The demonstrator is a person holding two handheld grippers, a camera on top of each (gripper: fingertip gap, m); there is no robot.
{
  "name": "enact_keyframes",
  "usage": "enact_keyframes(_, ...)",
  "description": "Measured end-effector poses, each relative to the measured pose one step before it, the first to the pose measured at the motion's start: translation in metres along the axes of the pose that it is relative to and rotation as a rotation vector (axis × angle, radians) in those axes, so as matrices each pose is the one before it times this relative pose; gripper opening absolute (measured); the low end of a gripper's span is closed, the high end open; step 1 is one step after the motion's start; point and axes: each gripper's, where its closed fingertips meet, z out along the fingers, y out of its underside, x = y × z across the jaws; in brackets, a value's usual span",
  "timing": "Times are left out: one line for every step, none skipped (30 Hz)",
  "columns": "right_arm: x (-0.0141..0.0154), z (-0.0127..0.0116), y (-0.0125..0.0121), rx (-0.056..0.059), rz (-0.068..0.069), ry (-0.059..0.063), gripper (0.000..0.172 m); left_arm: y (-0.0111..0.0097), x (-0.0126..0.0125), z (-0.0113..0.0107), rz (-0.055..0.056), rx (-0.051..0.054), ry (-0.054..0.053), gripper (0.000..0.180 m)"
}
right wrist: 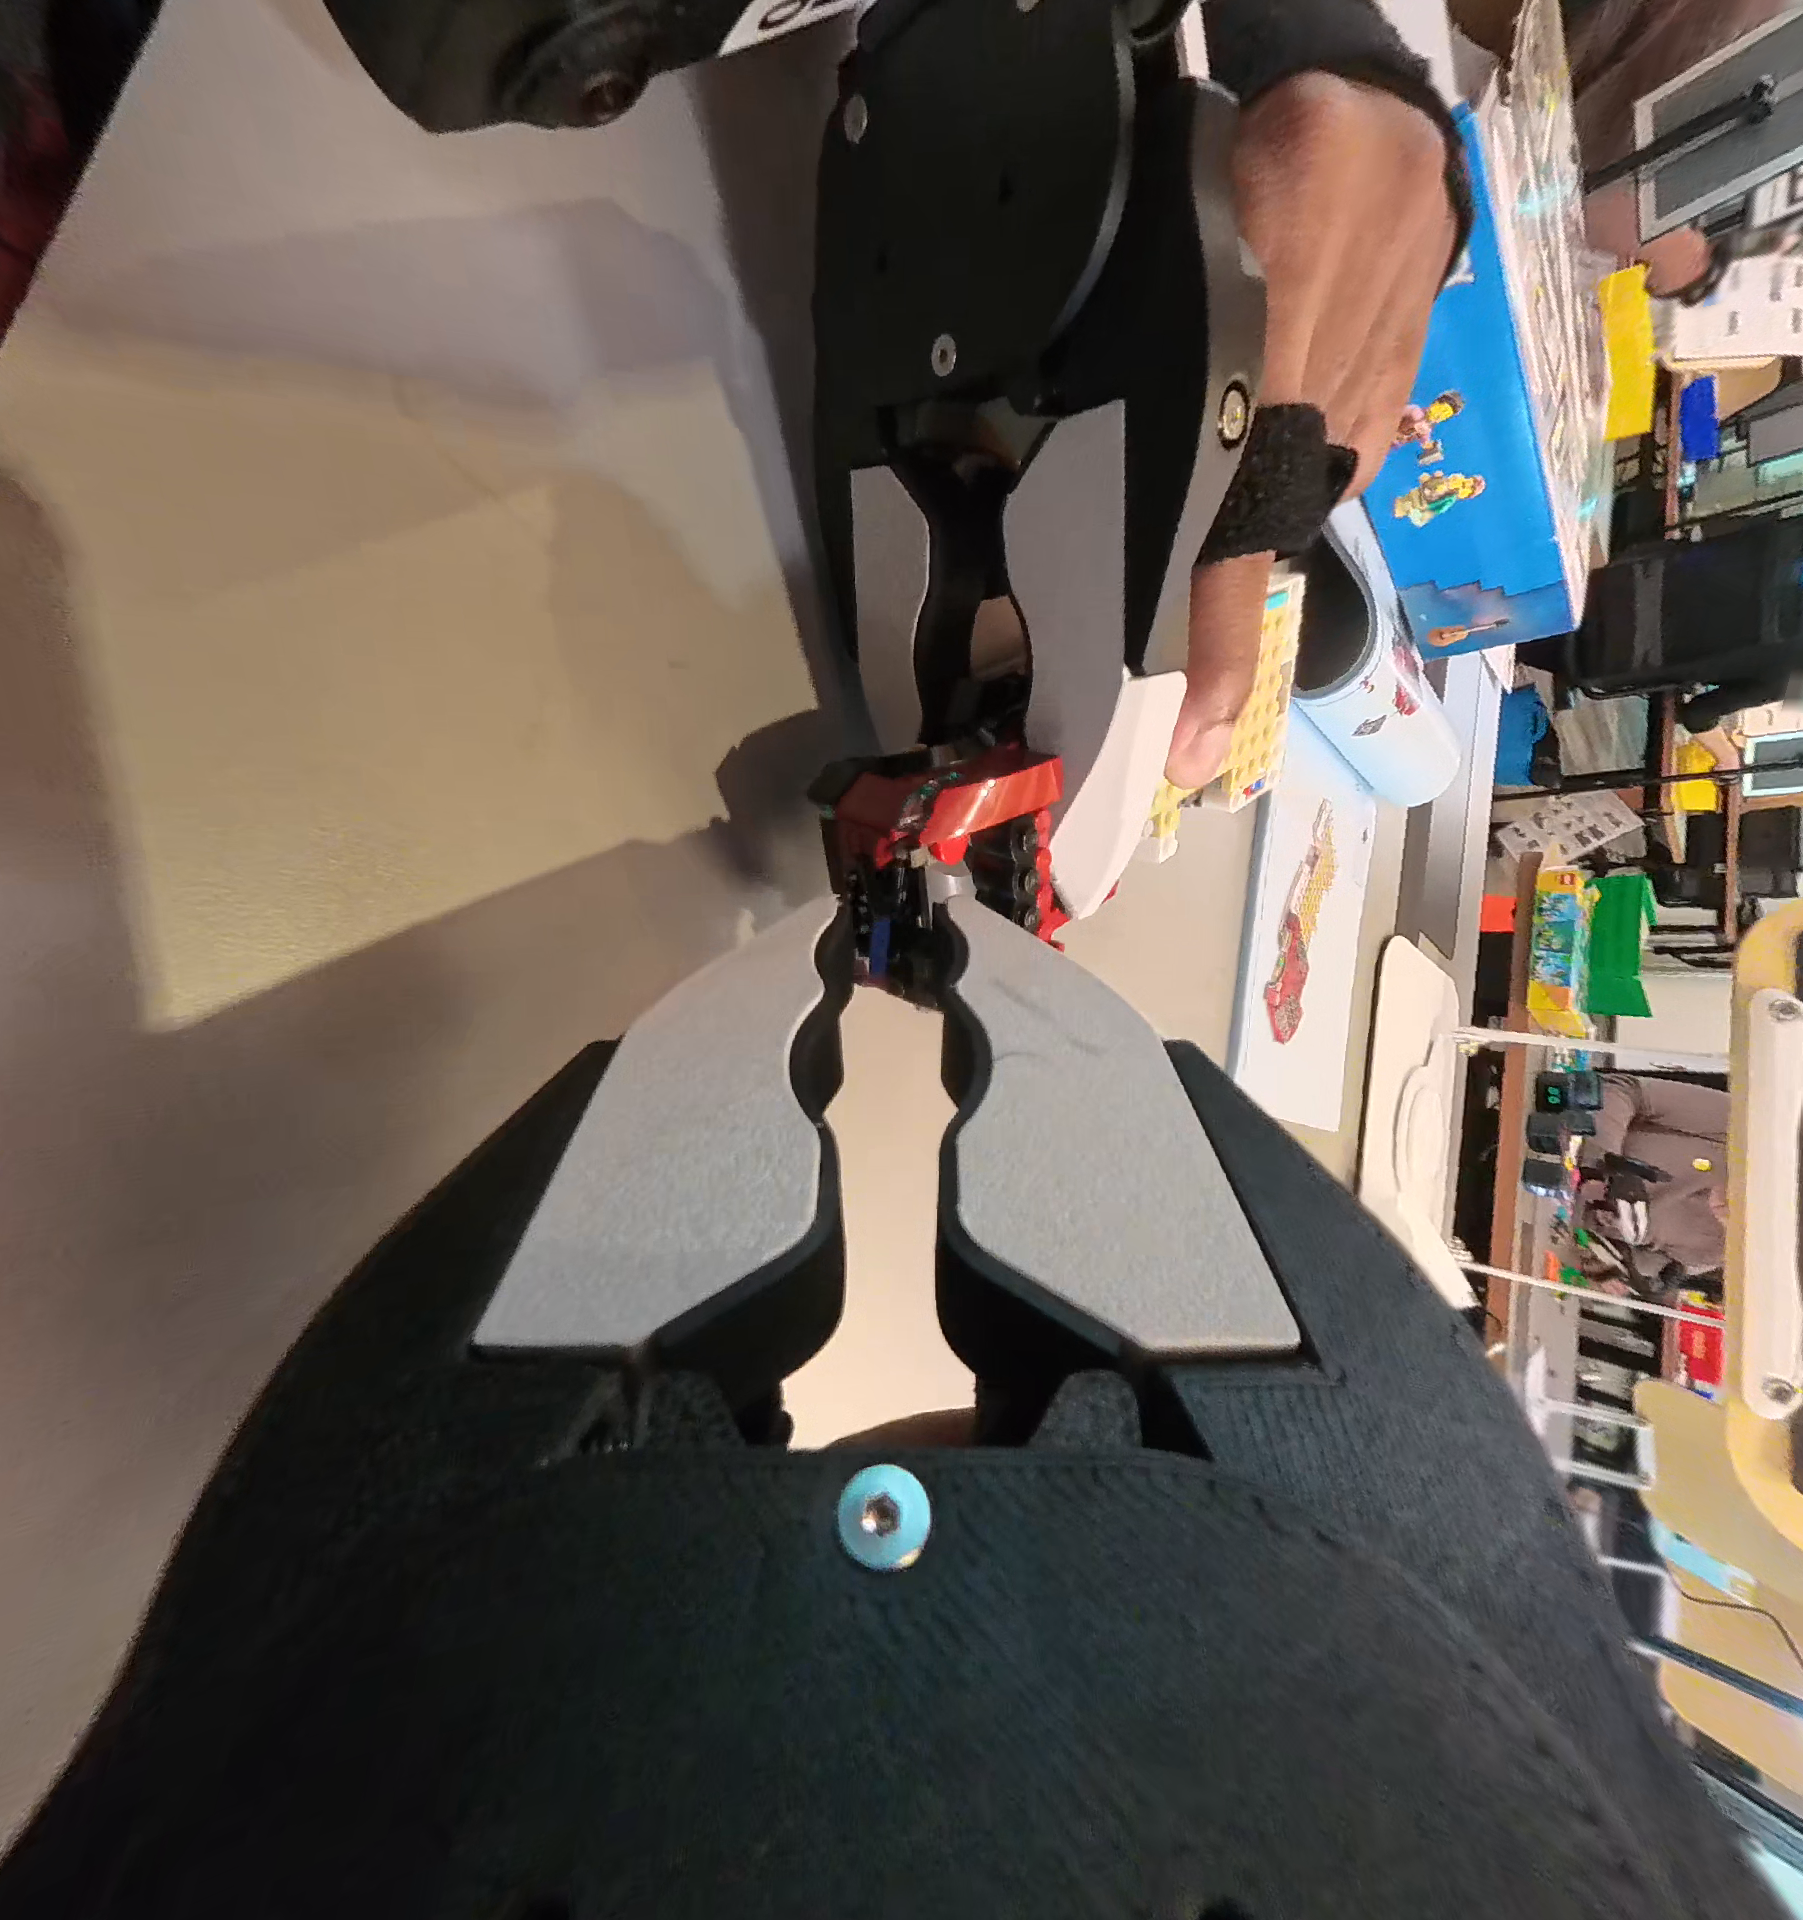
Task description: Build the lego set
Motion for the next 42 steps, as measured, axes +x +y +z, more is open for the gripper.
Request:
enact_keyframes(0.00031,-0.00072,-0.00009,0.0075,0.0065,-0.003,0.013,0.0003,-0.00011,0.00012,-0.0014,-0.0001,-0.0001,0.034)
enact_keyframes(0.00028,-0.00066,-0.00008,0.0064,0.0032,-0.0021,0.012,0.00019,-0.00017,-0.00002,-0.0004,-0.0003,-0.0008,0.034)
enact_keyframes(0.00007,-0.00055,0.00001,0.005,-0.0019,-0.0007,0.009,0.00008,-0.00001,0.00014,-0.0014,0.0005,0.0008,0.034)
enact_keyframes(-0.00009,-0.00015,0.00012,0.0023,-0.0073,0.0002,0.008,-0.00014,-0.00016,-0.00001,-0.0023,0.002,0.0003,0.034)
enact_keyframes(-0.00039,0.00017,0.00017,-0.001,-0.0105,-0.0003,0.008,-0.0001,0.00003,0.0,-0.0025,0.001,0.0011,0.034)
enact_keyframes(-0.00055,0.00043,0.00021,-0.0037,-0.0109,-0.0002,0.008,-0.00005,0.00002,0.00012,-0.0008,0.0009,0.0006,0.034)
enact_keyframes(-0.00041,0.0005,0.00009,-0.0039,-0.0097,0.0003,0.008,0.00011,-0.00001,0.00002,-0.0001,0.0003,0.0005,0.034)
enact_keyframes(-0.0002,0.00064,-0.00017,-0.0027,-0.008,0.0007,0.008,0.00042,0.00025,0.00014,0.0019,-0.0015,0.0008,0.034)
enact_keyframes(-0.00018,0.0007,-0.00022,-0.0031,-0.0081,0.0027,0.008,0.00043,0.00021,0.00012,0.0013,-0.0015,0.0009,0.034)
enact_keyframes(0.00007,0.00056,-0.00023,-0.0047,-0.012,0.0056,0.008,0.00049,0.00012,0.00016,-0.0007,-0.0018,0.0017,0.034)
enact_keyframes(0.00017,0.00052,-0.00002,-0.0083,-0.0169,0.0085,0.008,0.00052,-0.00001,0.00003,0.0005,-0.002,0.0003,0.034)
enact_keyframes(0.00023,0.00027,0.00026,-0.0136,-0.0209,0.01,0.008,0.00053,0.00001,0.00015,0.0005,-0.0022,0.0008,0.034)
enact_keyframes(0.0002,0.00026,0.00037,-0.017,-0.0233,0.0104,0.008,0.00044,0.00024,0.00012,0.0013,-0.0016,0.0013,0.034)
enact_keyframes(0.00018,0.00021,0.00025,-0.0163,-0.0226,0.0095,0.008,0.00032,0.00017,0.00005,0.002,-0.001,0.0017,0.034)
enact_keyframes(-0.00017,0.0002,0.00052,-0.0155,-0.0196,0.0062,0.008,0.00022,0.00049,0.0002,0.0038,-0.0012,0.0024,0.034)
enact_keyframes(-0.00085,0.00025,0.00107,-0.0172,-0.018,0.0013,0.008,0.00029,0.00063,0.0002,0.0057,-0.002,0.0031,0.034)
enact_keyframes(-0.0012,0.00024,0.00181,-0.0205,-0.0205,-0.0012,0.008,0.00045,0.00085,0.00027,0.0063,-0.0036,0.0039,0.034)
enact_keyframes(-0.00161,-0.00007,0.00252,-0.0226,-0.0245,-0.0029,0.008,0.00077,0.00101,0.00032,0.0064,-0.0047,0.0044,0.034)
enact_keyframes(-0.00185,-0.00043,0.00287,-0.0215,-0.0252,-0.0055,0.008,0.00105,0.00114,0.00038,0.0061,-0.0054,0.0053,0.034)
enact_keyframes(-0.00242,-0.00048,0.00402,-0.0244,-0.0246,-0.0096,0.008,0.00175,0.00161,0.00058,0.0057,-0.0081,0.0075,0.034)
enact_keyframes(-0.00347,-0.00014,0.00598,-0.0334,-0.0269,-0.0172,0.008,0.00209,0.00162,0.00077,0.006,-0.0098,0.0067,0.034)
enact_keyframes(-0.0039,0.00069,0.00717,-0.0375,-0.0306,-0.0188,0.008,0.00168,0.00124,0.00049,0.0055,-0.0071,0.0041,0.034)
enact_keyframes(-0.00406,0.00105,0.00653,-0.0311,-0.0316,-0.0164,0.008,0.00103,0.0007,0.0004,0.0017,-0.0032,0.0028,0.034)
enact_keyframes(-0.00471,0.00132,0.00493,-0.0225,-0.0305,-0.019,0.008,0.00031,0.00028,0.00016,-0.0012,-0.0004,0.0016,0.034)
enact_keyframes(-0.005,0.0016,0.00325,-0.0168,-0.0293,-0.019,0.008,-0.00002,0.00001,0.0001,-0.0014,0.0003,0.0011,0.034)
enact_keyframes(-0.00431,0.00153,0.00158,-0.0117,-0.028,-0.0144,0.008,-0.00026,0.00011,0.00021,0.001,-0.0001,0.0006,0.034)
enact_keyframes(-0.00378,0.00147,0.0003,-0.0087,-0.0278,-0.0099,0.008,-0.00003,0.00027,0.0001,0.0027,-0.0009,0.0009,0.034)
enact_keyframes(-0.00338,0.00137,-0.00044,-0.0069,-0.0274,-0.0077,0.008,0.00012,0.00002,0.00009,0.0013,-0.0014,-0.0002,0.034)
enact_keyframes(-0.00292,0.00123,-0.00089,-0.005,-0.0216,-0.0081,0.008,0.00029,0.00008,0.00006,-0.0002,-0.0014,0.0007,0.034)
enact_keyframes(-0.0025,0.001,-0.00076,-0.0029,-0.013,-0.0102,0.008,0.00053,0.00004,0.00001,-0.0003,-0.0014,0.0007,0.034)
enact_keyframes(-0.00168,0.00067,-0.00055,0.0,-0.0084,-0.0093,0.007,0.00058,0.00009,0.00011,-0.0007,-0.0015,0.0002,0.034)
enact_keyframes(-0.00094,0.0004,-0.00044,0.0025,-0.0066,-0.0071,0.007,0.00046,0.00006,0.00007,0.0,-0.001,0.0003,0.034)
enact_keyframes(-0.00041,0.00034,-0.00039,0.005,-0.0051,-0.0051,0.007,0.00021,-0.00011,-0.00005,-0.0012,-0.0003,-0.0002,0.034)
enact_keyframes(0.00035,0.00027,-0.00058,0.0074,-0.002,-0.0012,0.007,-0.00001,-0.00031,0.00004,-0.0024,0.0011,-0.0007,0.034)
enact_keyframes(0.00055,0.00042,-0.00052,0.0078,0.0024,0.0008,0.007,-0.00014,-0.00027,-0.00014,-0.0033,0.0019,-0.0006,0.035)
enact_keyframes(0.00033,0.0004,-0.0007,0.0099,0.0071,-0.0016,0.007,-0.00017,-0.00041,-0.00014,-0.0033,0.0016,-0.0007,0.035)
enact_keyframes(0.00009,0.00032,-0.00085,0.0119,0.012,-0.0035,0.008,0.0,-0.00041,-0.00024,-0.0033,0.001,-0.001,0.035)
enact_keyframes(0.00047,0.00008,-0.00046,0.0113,0.0152,-0.0013,0.009,0.0001,-0.00044,-0.00016,-0.0022,0.0005,-0.0012,0.035)
enact_keyframes(0.00101,-0.00002,-0.00008,0.0108,0.0179,0.0005,0.011,0.0002,-0.00054,-0.00023,-0.0029,-0.0002,-0.0016,0.035)
enact_keyframes(0.00104,0.00011,0.00084,0.0076,0.0207,-0.0003,0.013,0.00019,-0.00036,0.00002,-0.0032,0.0001,-0.0007,0.035)
enact_keyframes(0.00086,0.00007,0.00179,0.0028,0.0225,-0.002,0.015,0.00018,-0.00011,-0.00005,-0.0023,0.0,-0.0001,0.035)
enact_keyframes(0.00066,0.0003,0.00222,0.0019,0.0243,-0.0041,0.017,-0.00003,-0.00004,0.00014,-0.0006,0.0001,-0.0003,0.035)
